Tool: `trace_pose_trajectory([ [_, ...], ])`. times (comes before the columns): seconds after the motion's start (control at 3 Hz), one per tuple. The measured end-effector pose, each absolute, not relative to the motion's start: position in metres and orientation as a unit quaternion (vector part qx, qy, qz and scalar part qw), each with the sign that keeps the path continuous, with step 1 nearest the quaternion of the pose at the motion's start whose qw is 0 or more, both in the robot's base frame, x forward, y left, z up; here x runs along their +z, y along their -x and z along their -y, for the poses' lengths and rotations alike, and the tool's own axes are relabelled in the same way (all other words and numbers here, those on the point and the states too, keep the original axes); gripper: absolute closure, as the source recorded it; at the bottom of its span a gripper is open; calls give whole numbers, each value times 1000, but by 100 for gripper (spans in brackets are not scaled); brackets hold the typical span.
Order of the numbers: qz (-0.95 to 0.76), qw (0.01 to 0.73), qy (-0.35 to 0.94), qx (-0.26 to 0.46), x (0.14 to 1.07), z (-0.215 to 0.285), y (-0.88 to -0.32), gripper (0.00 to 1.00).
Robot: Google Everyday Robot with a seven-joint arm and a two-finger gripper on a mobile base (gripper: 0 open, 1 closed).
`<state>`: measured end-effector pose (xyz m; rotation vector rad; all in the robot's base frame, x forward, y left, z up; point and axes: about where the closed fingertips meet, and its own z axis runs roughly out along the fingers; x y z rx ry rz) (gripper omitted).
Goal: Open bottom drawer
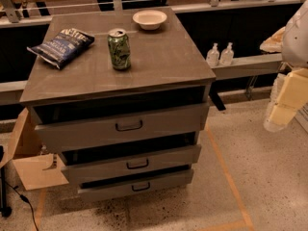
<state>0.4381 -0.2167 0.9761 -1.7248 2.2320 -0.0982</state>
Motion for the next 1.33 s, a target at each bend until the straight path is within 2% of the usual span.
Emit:
trace_pose_trajectory([
  [0.33,-781,159,603,-34,976,217,-438,0],
  [0.67,-780,162,603,-37,978,216,-438,13],
  [1.0,-774,172,609,-30,954,214,-441,36],
  [1.33,-753,183,632,-7,885,203,-443,61],
])
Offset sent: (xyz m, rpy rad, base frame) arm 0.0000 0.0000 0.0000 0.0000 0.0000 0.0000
